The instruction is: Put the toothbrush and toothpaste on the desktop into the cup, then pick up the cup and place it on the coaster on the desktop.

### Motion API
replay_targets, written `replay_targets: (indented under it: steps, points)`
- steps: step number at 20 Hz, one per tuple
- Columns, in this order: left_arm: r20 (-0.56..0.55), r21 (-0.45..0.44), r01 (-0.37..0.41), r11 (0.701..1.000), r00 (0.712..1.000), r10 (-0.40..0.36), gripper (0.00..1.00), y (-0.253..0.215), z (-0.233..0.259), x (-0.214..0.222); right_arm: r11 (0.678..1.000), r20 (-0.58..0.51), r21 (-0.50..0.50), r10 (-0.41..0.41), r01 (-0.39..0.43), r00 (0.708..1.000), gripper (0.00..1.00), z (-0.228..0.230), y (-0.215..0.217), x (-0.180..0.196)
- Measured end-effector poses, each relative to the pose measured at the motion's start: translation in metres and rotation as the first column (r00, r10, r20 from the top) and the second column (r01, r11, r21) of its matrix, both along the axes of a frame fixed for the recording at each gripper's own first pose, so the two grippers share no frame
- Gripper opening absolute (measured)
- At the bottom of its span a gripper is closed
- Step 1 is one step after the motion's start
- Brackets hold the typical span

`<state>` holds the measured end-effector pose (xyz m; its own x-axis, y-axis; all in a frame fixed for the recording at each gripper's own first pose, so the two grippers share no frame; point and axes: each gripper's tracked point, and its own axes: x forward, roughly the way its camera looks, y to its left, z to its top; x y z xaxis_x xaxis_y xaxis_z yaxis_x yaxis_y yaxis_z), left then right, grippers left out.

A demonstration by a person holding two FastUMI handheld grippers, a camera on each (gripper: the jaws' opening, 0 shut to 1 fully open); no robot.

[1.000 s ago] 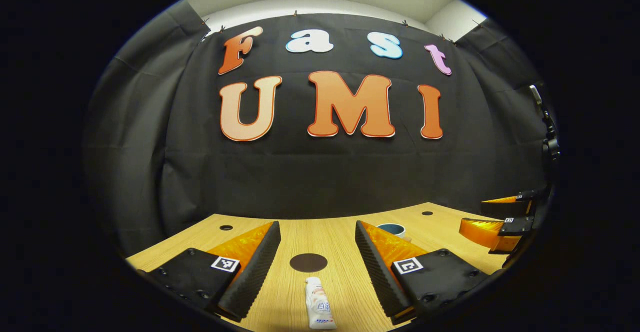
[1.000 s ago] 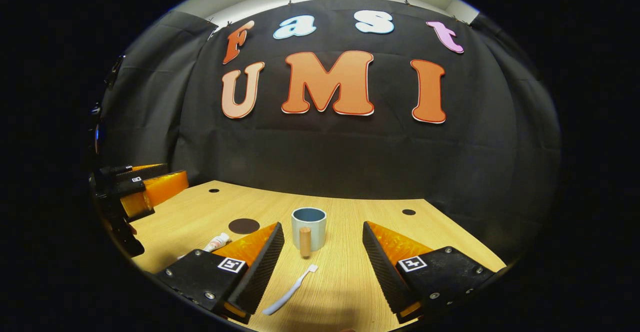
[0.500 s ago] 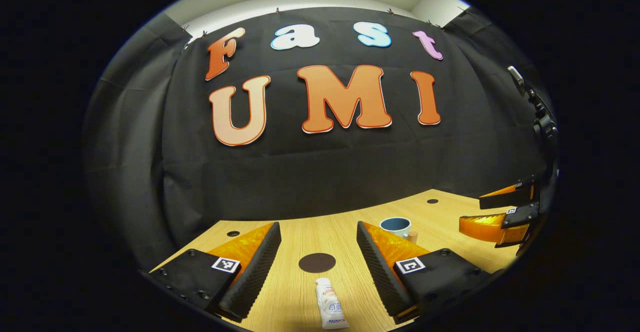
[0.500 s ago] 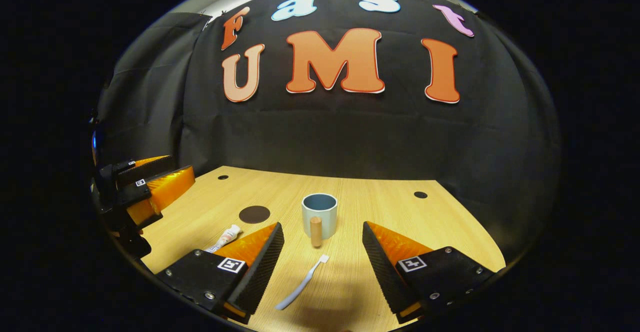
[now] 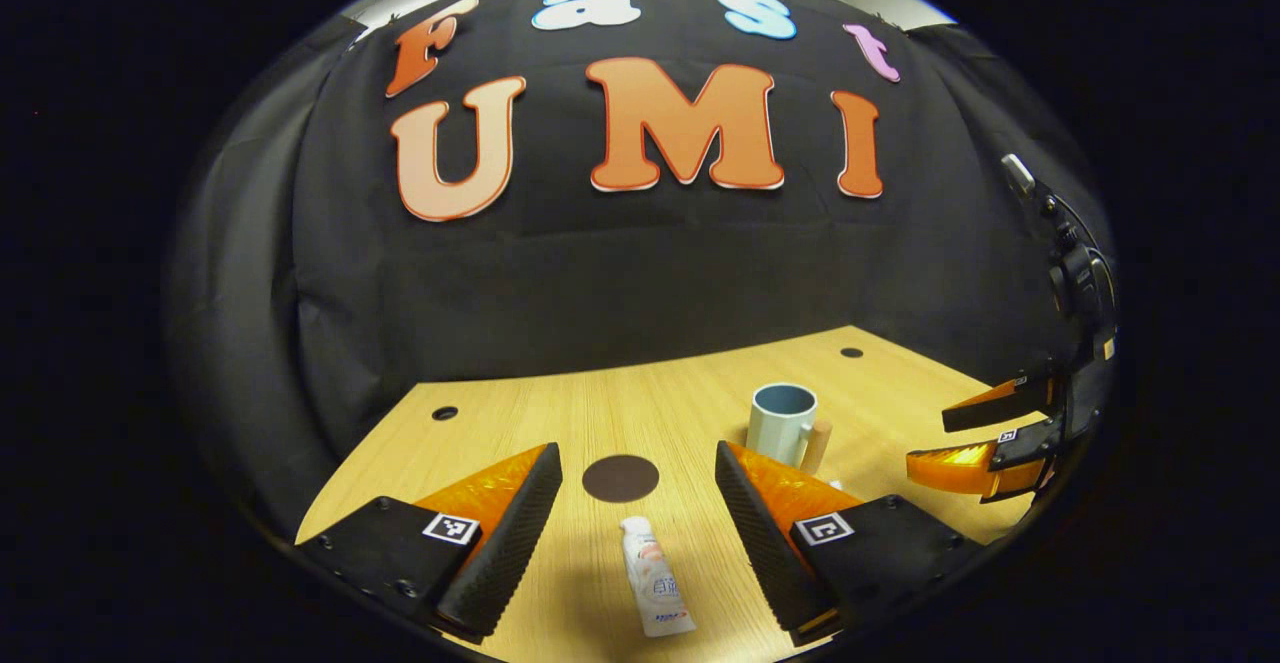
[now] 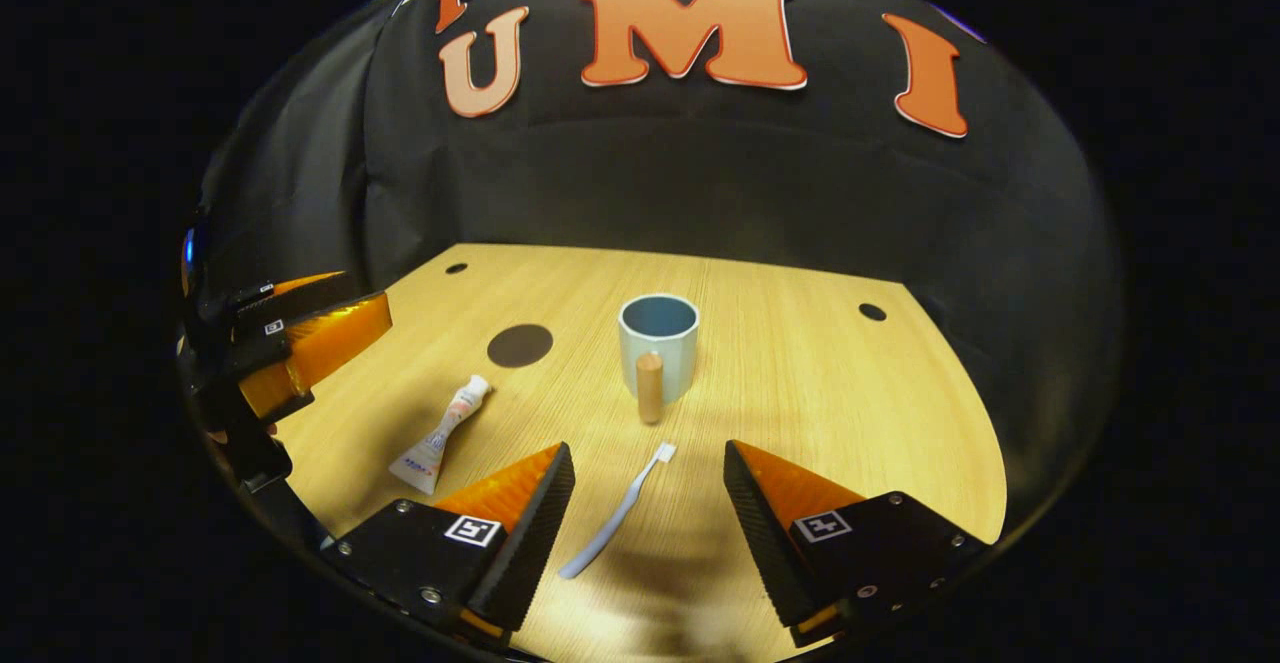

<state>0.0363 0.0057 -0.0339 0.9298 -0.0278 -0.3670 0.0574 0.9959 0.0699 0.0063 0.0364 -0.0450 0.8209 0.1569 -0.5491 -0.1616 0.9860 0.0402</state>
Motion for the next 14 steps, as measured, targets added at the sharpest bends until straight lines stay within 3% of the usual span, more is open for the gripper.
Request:
replay_targets:
  steps: [6,9,14]
  points:
    - [-0.214,-0.053,0.029,0.998,0.976,-0.04,0.99,-0.009,-0.053,-0.001,0.999,-0.141,-0.032,0.011,-0.015,0.99,0.82,0.006,-0.002,-0.003]
    - [-0.324,-0.052,0.018,0.999,0.945,-0.033,0.99,-0.006,-0.08,-0.007,0.999,-0.242,0.022,0.028,-0.023,0.97,0.78,0.013,-0.002,-0.008]
    - [-0.473,-0.048,0.044,0.998,0.879,-0.061,0.96,-0.012,-0.109,-0.007,1.0,-0.357,0.018,0.015,-0.009,0.934,0.77,0.025,-0.004,-0.004]
